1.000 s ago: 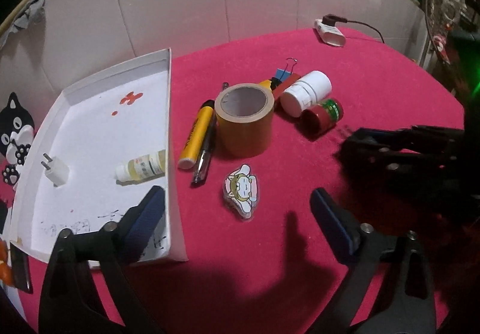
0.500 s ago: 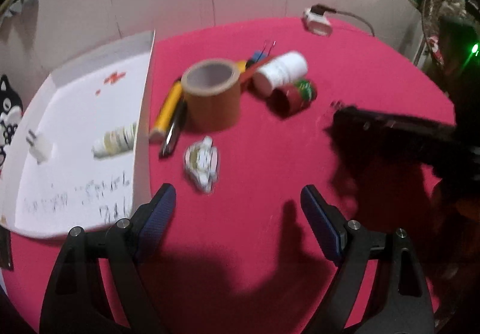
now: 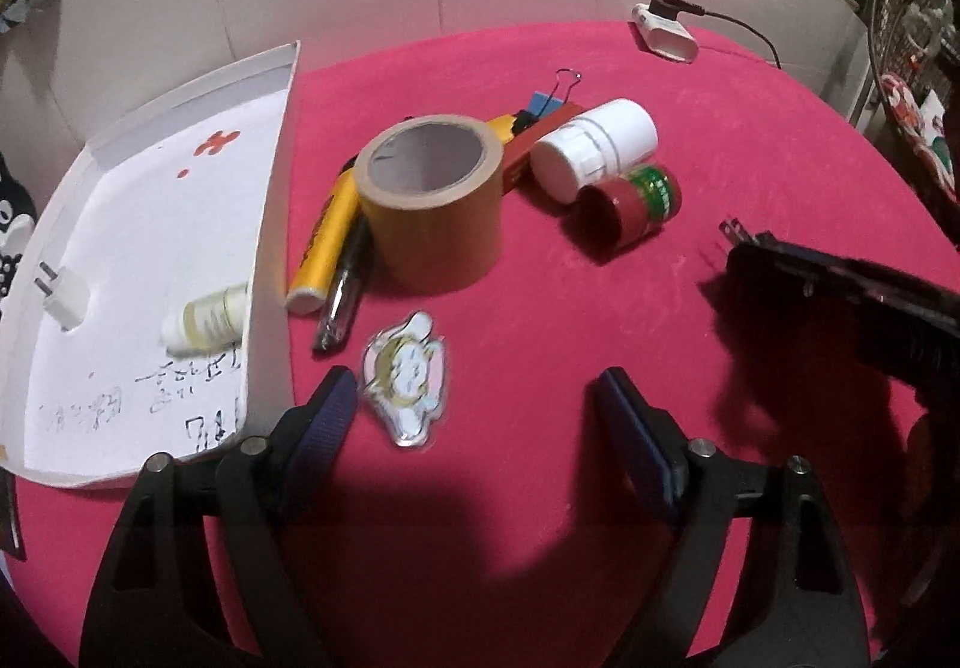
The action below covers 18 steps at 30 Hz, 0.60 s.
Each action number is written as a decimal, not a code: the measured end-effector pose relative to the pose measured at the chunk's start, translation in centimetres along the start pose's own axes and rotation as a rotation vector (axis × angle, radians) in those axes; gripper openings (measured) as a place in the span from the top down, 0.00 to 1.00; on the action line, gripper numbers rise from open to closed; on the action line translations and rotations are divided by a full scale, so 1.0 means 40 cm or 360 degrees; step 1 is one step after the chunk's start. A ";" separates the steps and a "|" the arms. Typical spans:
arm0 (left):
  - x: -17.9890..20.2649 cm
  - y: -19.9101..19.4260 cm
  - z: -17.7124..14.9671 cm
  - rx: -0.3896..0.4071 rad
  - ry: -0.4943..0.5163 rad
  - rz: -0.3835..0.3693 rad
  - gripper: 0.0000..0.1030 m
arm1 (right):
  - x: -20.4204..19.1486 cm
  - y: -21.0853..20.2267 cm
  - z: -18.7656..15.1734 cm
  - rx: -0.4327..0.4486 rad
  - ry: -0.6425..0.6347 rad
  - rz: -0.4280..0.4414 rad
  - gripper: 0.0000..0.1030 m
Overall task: Organize rigid objects
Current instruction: 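Grasp the cartoon badge with the left tool while the right tool holds the charger, then carry badge and charger into the tray and open both tools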
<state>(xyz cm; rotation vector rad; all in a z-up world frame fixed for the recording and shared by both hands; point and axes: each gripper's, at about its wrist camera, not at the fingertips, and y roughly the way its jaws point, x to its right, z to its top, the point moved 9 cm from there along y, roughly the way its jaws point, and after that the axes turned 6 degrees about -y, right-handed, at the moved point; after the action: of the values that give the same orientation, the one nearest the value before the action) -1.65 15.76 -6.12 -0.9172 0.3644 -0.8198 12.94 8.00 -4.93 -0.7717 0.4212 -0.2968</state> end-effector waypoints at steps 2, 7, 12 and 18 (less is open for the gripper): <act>0.008 -0.010 0.001 0.0025 0.0018 -0.0032 0.61 | 0.002 -0.004 -0.001 0.0002 0.0004 -0.0005 0.71; 0.011 -0.031 -0.017 0.0061 0.0058 -0.0039 0.73 | -0.002 -0.026 0.007 0.0035 0.0007 -0.0006 0.71; 0.024 -0.075 -0.004 0.0151 0.0088 -0.0032 0.73 | -0.035 -0.084 0.043 0.0145 -0.0033 0.0017 0.71; -0.035 -0.174 0.071 0.0366 0.0022 0.0059 0.73 | -0.144 -0.153 0.116 0.0280 -0.0187 0.0076 0.71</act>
<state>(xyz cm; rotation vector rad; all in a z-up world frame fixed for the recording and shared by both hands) -4.12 16.04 1.12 -0.6890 0.2916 -0.8162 9.46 9.00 3.94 -0.6028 0.2976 -0.2388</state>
